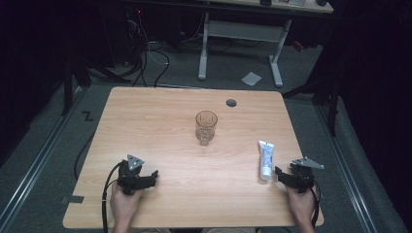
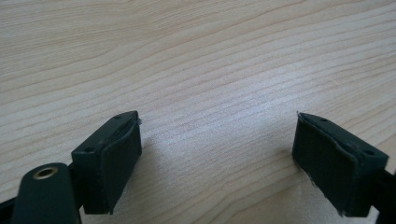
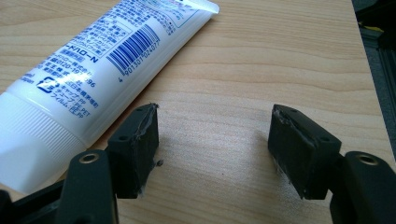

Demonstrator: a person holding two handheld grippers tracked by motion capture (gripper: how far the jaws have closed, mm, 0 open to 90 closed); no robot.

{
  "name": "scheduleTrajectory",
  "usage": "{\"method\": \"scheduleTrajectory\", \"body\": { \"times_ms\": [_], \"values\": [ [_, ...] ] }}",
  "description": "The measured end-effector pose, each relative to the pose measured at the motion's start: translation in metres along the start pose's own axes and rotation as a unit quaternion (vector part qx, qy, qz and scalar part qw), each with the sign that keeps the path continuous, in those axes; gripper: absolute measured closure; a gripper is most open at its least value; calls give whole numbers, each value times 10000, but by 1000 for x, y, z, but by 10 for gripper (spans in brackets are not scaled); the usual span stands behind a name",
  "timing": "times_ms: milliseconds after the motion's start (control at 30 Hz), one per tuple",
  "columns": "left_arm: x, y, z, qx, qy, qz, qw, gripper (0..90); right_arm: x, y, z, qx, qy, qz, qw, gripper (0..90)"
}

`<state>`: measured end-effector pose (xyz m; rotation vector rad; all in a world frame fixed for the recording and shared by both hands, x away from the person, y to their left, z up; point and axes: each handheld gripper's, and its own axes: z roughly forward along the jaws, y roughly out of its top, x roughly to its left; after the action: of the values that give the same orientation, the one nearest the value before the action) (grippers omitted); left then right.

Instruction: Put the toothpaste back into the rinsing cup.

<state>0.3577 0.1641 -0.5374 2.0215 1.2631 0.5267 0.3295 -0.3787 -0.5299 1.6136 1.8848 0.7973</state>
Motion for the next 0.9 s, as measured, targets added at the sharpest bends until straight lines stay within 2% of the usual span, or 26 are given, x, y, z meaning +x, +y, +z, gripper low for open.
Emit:
{"method": "scheduleTrajectory", "body": {
  "times_ms": [900],
  "values": [
    [0,0,0,1,5,-5,10000,160,0,0,0,13,47,-25,10000,322]
  ]
}}
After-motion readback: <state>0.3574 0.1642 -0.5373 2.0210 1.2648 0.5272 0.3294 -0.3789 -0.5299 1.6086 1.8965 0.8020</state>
